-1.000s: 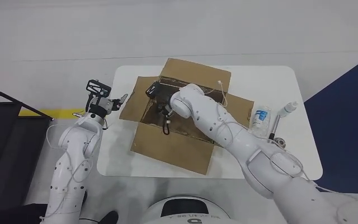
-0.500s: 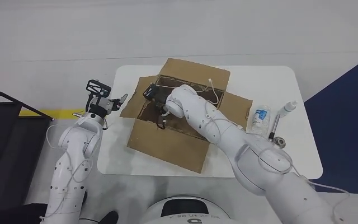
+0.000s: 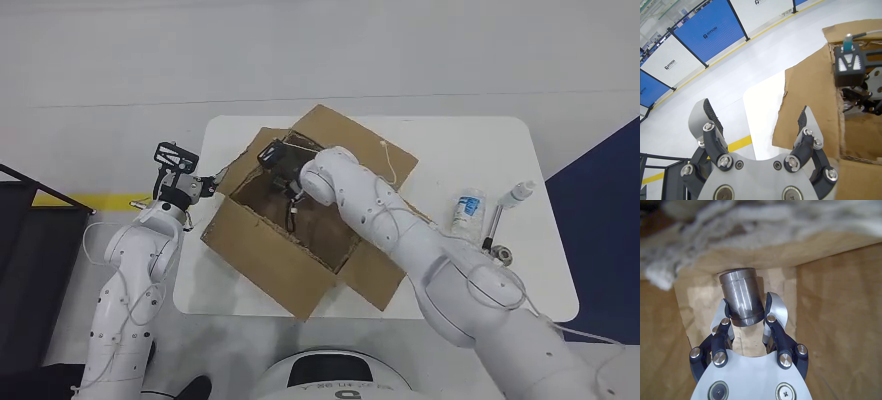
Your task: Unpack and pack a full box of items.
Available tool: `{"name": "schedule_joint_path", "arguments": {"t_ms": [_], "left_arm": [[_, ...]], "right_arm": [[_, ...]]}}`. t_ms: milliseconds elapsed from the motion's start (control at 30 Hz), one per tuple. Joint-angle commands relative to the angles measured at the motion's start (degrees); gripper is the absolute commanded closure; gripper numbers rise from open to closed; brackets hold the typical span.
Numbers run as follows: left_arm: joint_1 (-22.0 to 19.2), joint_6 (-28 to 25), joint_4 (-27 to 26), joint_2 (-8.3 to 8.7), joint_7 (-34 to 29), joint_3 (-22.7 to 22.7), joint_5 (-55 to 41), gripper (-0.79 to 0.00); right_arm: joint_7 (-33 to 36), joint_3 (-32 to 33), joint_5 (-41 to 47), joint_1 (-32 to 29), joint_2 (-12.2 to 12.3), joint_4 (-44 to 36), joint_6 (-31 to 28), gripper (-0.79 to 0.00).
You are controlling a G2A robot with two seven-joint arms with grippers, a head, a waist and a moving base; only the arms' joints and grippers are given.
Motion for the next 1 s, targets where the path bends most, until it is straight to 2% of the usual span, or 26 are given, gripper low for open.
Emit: {"name": "schedule_joint_path", "arguments": {"t_ms": [0,167,333,500,667,733,833,967], "left_arm": [[0.0,0.0,0.0,0.0,0.0,0.0,0.0,-0.785],[0.0,0.0,0.0,0.0,0.0,0.0,0.0,-0.785],[0.0,0.0,0.0,0.0,0.0,0.0,0.0,-0.785],[0.0,0.0,0.0,0.0,0.0,0.0,0.0,-0.785],[0.0,0.0,0.0,0.0,0.0,0.0,0.0,-0.785],[0.0,0.0,0.0,0.0,0.0,0.0,0.0,-0.785],[0.0,0.0,0.0,0.0,0.0,0.0,0.0,-0.785],[0.0,0.0,0.0,0.0,0.0,0.0,0.0,-0.785]], "right_arm": [[-0.6,1.5,-1.3,-1.5,1.3,-3.6,1.2,0.0],[2.4,6.8,-6.6,-8.1,5.7,-16.8,3.0,0.0],[8.1,13.0,-11.4,-16.0,9.6,-30.0,1.4,0.0],[10.2,16.9,-13.4,-20.7,11.5,-37.0,0.0,0.0],[12.2,19.0,-14.0,-22.6,12.2,-39.5,0.5,0.0],[14.2,19.8,-13.3,-23.0,12.4,-39.7,-0.1,-0.151],[17.6,19.6,-13.0,-22.8,12.5,-38.6,-0.8,-0.299],[21.3,17.9,-12.8,-21.3,12.0,-35.9,-0.8,-0.339]]}}
